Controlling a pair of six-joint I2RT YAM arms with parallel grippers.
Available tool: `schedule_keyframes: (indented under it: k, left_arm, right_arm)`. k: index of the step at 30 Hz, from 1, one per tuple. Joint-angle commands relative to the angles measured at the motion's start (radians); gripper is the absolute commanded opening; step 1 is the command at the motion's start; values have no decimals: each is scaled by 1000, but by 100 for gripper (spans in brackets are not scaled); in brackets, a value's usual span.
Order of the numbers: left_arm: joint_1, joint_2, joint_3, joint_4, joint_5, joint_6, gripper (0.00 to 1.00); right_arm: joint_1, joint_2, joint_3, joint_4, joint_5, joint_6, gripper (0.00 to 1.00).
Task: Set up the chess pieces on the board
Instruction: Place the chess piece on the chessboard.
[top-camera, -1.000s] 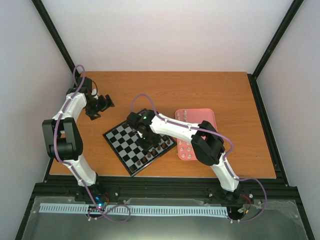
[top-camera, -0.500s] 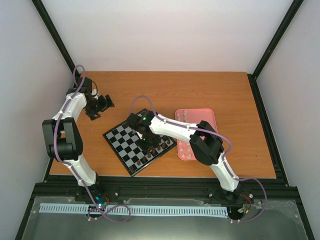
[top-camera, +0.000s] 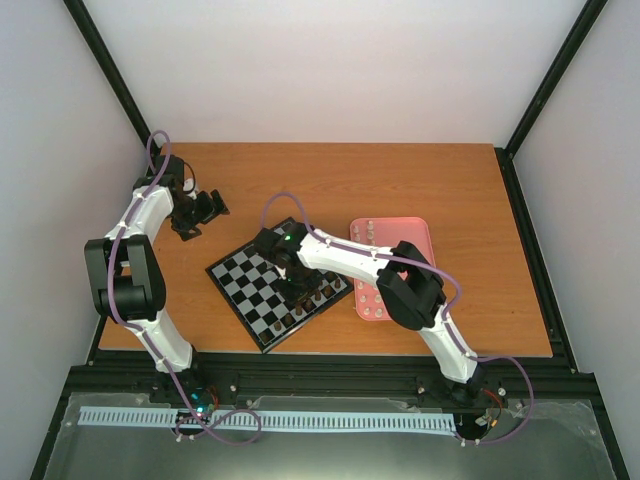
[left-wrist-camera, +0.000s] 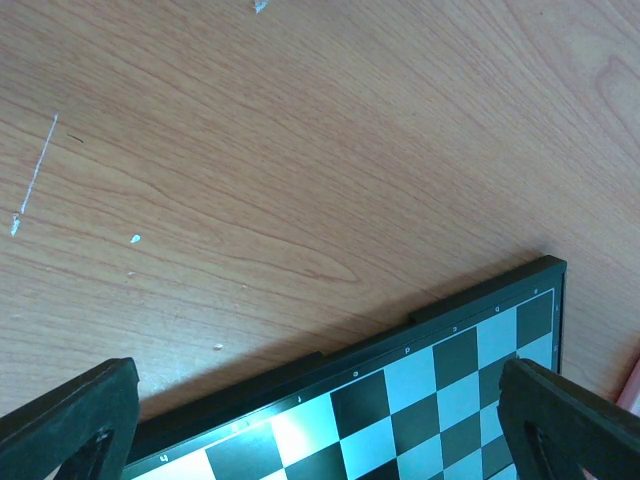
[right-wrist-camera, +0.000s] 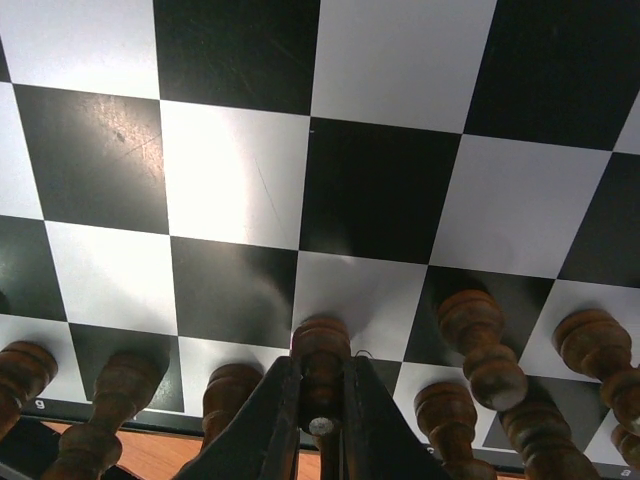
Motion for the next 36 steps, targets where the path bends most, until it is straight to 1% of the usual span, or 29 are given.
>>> schedule_keyframes:
  k: [1,3,18,24,29,31,36]
  left_arm:
    - [-5,-24,6,12,6,2,100]
    - [-5,-25,6,11,6,2,100]
    - [-6,-40,1,8,3,5,100]
    - [-5,-41,-2,7,3,5,100]
    - [-5,-40,0,6,2,5,100]
    - [-5,-40,2,6,3,5,100]
    - [-6,-34,5,6,3,6,100]
  right_arm:
    - [3,20,24,-16,20,-3,9]
    - [2,19,28,-14,23,-5,11]
    - [-5,35,51,-15,38,-9,12]
    - [-5,24,48,-17,50,-5,22]
    - [-5,-3,65,-14,52,-10,23]
    - [-5,-20,93,-24,56,-14,25]
    - [-11,-56,221,-84,103,-18,33]
